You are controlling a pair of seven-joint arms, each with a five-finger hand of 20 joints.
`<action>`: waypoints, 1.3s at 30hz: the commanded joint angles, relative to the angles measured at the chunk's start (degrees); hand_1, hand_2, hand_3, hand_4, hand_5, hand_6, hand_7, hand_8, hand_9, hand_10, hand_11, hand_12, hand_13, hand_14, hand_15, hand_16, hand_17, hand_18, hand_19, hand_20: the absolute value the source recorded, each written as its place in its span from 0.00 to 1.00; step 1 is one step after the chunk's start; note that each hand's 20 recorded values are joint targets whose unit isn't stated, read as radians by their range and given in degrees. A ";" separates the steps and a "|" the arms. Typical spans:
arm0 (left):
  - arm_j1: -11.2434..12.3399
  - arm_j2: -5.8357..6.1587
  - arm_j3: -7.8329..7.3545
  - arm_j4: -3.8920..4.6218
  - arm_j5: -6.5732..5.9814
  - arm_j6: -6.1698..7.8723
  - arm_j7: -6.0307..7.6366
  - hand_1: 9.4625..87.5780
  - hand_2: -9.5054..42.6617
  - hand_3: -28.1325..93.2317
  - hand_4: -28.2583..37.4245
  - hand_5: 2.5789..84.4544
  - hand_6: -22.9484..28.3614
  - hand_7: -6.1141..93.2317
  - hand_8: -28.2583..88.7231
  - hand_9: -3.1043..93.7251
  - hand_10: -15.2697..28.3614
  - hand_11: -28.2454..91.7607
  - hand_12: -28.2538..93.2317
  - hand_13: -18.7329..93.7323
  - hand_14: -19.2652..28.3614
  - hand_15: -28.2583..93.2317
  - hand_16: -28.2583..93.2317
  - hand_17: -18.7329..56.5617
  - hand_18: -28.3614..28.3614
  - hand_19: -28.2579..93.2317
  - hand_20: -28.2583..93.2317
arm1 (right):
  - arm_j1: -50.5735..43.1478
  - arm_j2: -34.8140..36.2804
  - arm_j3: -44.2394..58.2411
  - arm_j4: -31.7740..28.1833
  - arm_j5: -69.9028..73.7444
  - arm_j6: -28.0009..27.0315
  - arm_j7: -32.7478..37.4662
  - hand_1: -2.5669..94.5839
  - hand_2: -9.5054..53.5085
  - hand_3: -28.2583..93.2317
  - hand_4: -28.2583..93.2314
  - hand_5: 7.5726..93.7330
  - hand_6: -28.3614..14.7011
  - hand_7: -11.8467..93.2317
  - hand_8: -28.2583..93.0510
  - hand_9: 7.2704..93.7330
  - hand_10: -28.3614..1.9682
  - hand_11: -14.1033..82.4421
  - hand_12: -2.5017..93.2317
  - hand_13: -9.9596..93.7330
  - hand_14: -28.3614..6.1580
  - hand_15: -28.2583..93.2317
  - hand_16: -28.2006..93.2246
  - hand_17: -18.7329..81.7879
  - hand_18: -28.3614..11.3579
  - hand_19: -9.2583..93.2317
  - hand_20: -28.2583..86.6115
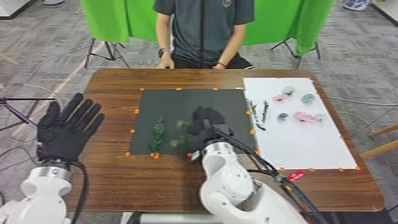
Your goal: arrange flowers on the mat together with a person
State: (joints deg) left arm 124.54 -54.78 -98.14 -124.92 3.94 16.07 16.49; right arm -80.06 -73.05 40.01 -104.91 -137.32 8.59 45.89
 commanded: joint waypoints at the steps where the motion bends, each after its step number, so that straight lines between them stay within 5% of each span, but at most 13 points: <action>1: 0.55 -0.39 -0.12 0.32 0.08 0.79 -1.23 0.25 0.49 0.78 0.00 0.53 0.60 0.19 0.16 0.44 0.69 0.40 0.30 0.44 0.70 0.46 0.18 0.19 0.73 0.50 0.34 | -1.57 -1.89 -0.15 -0.78 2.44 -2.03 0.28 0.51 0.00 0.82 0.06 0.62 0.52 0.56 0.32 0.64 0.35 0.74 0.57 0.67 0.20 0.87 0.61 0.58 0.02 1.00 0.56; 4: 0.40 -0.61 0.28 0.03 -0.72 2.30 -1.10 0.26 0.47 0.78 0.00 0.53 0.60 0.19 0.16 0.44 0.69 0.40 0.30 0.44 0.70 0.46 0.18 0.19 0.73 0.50 0.34 | -2.42 -1.83 -0.20 -0.57 1.69 -2.12 -0.11 0.48 0.00 0.85 0.06 0.64 0.48 0.44 0.30 0.64 0.34 0.74 0.56 0.67 0.20 0.87 0.60 0.58 0.02 1.00 0.56; 6: 0.54 -0.99 0.26 -0.02 -1.52 1.44 -0.88 0.27 0.45 0.78 0.00 0.53 0.60 0.19 0.16 0.44 0.69 0.40 0.30 0.45 0.70 0.47 0.18 0.19 0.73 0.50 0.34 | -2.78 -1.53 0.00 -0.99 2.27 -1.81 -0.12 0.46 0.00 0.86 0.06 0.63 0.46 0.37 0.17 0.62 0.30 0.72 0.52 0.66 0.19 0.87 0.60 0.58 0.02 1.00 0.56; 9: 0.96 -1.13 -0.14 -0.09 -0.69 1.47 -0.48 0.27 0.45 0.78 0.00 0.53 0.60 0.19 0.15 0.44 0.69 0.40 0.30 0.45 0.69 0.47 0.18 0.19 0.73 0.51 0.34 | -2.69 -0.05 0.41 -2.40 3.14 -1.00 -0.43 0.45 0.00 0.87 0.06 0.60 0.42 0.32 0.15 0.60 0.26 0.71 0.47 0.66 0.18 0.87 0.60 0.58 0.02 1.00 0.55; 15: 3.05 -2.09 -2.05 -0.81 -0.48 1.40 0.00 0.27 0.46 0.78 0.00 0.53 0.60 0.19 0.15 0.44 0.69 0.41 0.30 0.45 0.70 0.47 0.18 0.19 0.73 0.51 0.34 | -4.50 5.85 2.63 -7.39 5.82 0.48 -2.28 0.44 0.02 0.87 0.07 0.60 0.43 0.33 0.15 0.60 0.24 0.67 0.35 0.64 0.18 0.86 0.58 0.57 0.04 1.00 0.54; 19: 4.47 -2.11 -2.87 -1.33 -1.72 1.56 0.30 0.26 0.48 0.78 0.00 0.53 0.60 0.19 0.15 0.44 0.69 0.41 0.30 0.45 0.70 0.47 0.18 0.19 0.73 0.51 0.34 | -5.87 9.10 3.46 -8.68 6.55 -2.34 -3.95 0.39 0.16 0.87 0.06 0.68 0.48 0.34 0.14 0.65 0.24 0.49 0.26 0.63 0.20 0.83 0.54 0.56 0.05 1.00 0.52; 22: 4.58 -2.09 -3.08 -1.40 -1.08 1.38 0.27 0.26 0.49 0.78 0.00 0.53 0.60 0.19 0.15 0.44 0.69 0.41 0.30 0.44 0.72 0.48 0.18 0.19 0.73 0.51 0.34 | -7.63 11.24 4.53 -10.69 6.72 -3.46 -3.84 0.37 0.21 0.86 0.07 0.72 0.48 0.31 0.14 0.66 0.24 0.43 0.24 0.62 0.19 0.82 0.53 0.56 0.05 1.00 0.51; 30: 4.84 -1.94 -3.48 -1.44 -0.95 1.32 -0.04 0.25 0.49 0.78 0.00 0.53 0.60 0.19 0.15 0.44 0.69 0.41 0.30 0.44 0.72 0.49 0.18 0.19 0.73 0.51 0.34 | -9.83 13.66 5.50 -13.72 7.46 -6.22 -4.99 0.36 0.26 0.86 0.08 0.82 0.53 0.41 0.16 0.69 0.23 0.40 0.24 0.62 0.19 0.82 0.51 0.55 0.05 1.00 0.50; 39: 5.15 -2.07 -3.69 -1.30 -0.06 0.71 -0.95 0.25 0.50 0.78 0.00 0.53 0.60 0.19 0.15 0.44 0.69 0.41 0.30 0.44 0.72 0.49 0.18 0.19 0.73 0.51 0.34 | -11.68 13.42 6.37 -14.32 9.40 -9.28 -5.51 0.33 0.31 0.85 0.09 0.89 0.49 0.30 0.16 0.75 0.24 0.39 0.24 0.63 0.17 0.82 0.52 0.55 0.04 1.00 0.50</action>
State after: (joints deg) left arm 128.92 -56.34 -101.60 -126.30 3.28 17.12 16.62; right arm -90.33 -59.39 46.28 -118.70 -129.46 -0.14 41.28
